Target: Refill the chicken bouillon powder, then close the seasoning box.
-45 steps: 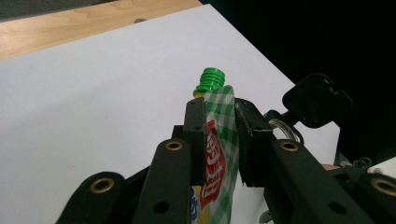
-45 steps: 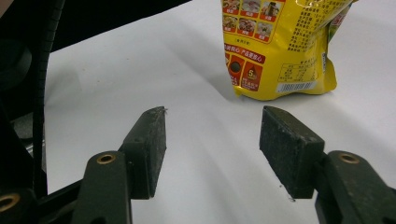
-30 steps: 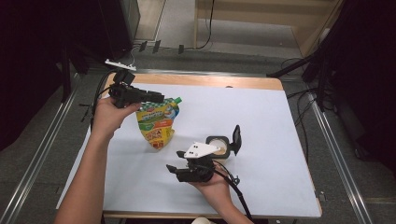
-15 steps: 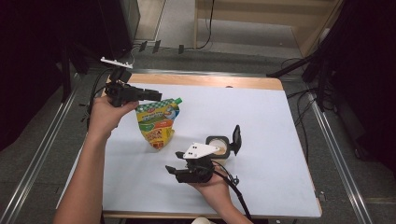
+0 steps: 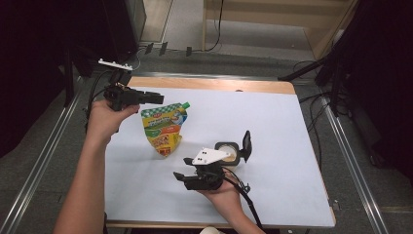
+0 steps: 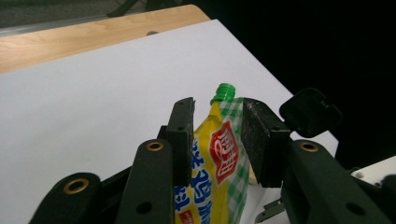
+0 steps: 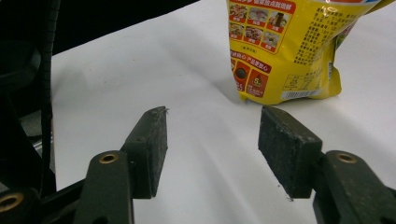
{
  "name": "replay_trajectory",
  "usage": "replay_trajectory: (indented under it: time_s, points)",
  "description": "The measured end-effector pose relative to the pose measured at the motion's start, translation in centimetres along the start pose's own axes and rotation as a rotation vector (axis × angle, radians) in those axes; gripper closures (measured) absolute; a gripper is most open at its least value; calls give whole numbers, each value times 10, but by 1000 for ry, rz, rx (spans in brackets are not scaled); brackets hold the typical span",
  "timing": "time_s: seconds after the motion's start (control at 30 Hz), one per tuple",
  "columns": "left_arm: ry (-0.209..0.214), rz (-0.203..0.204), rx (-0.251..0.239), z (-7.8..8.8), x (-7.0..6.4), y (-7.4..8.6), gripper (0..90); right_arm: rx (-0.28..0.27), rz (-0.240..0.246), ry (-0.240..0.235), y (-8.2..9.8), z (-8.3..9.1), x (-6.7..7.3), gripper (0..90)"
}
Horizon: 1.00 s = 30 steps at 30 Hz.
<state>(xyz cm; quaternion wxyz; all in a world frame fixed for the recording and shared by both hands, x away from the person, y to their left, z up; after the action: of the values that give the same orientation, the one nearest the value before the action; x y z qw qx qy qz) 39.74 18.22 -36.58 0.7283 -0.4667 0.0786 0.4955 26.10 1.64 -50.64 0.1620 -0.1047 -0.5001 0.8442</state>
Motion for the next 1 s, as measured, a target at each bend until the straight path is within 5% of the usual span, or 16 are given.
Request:
replay_trajectory:
  time_s: [0.27,0.4,1.0]
  points:
    - [-3,28,-15,4,13,1,584,-2,-19,-12,-5,7,-2,455]
    - [37,39,-19,5,18,3,535,2,-19,-10,-8,11,-4,463]
    - [-42,60,-43,-2,37,8,492,-8,-40,0,-16,34,-20,498]
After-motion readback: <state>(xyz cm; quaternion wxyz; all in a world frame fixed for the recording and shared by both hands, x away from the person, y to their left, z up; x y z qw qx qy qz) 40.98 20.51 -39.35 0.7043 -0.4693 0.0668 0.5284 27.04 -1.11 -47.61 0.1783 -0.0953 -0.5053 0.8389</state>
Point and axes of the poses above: each handheld gripper's, and its own axes: z roughly backward along the jaws, y roughly out of its underside, x roughly to its left, the point moved 7 cm from there along -z, roughly forward along the jaws, and after that the axes turned 13 degrees about z, right-handed, at the moved point
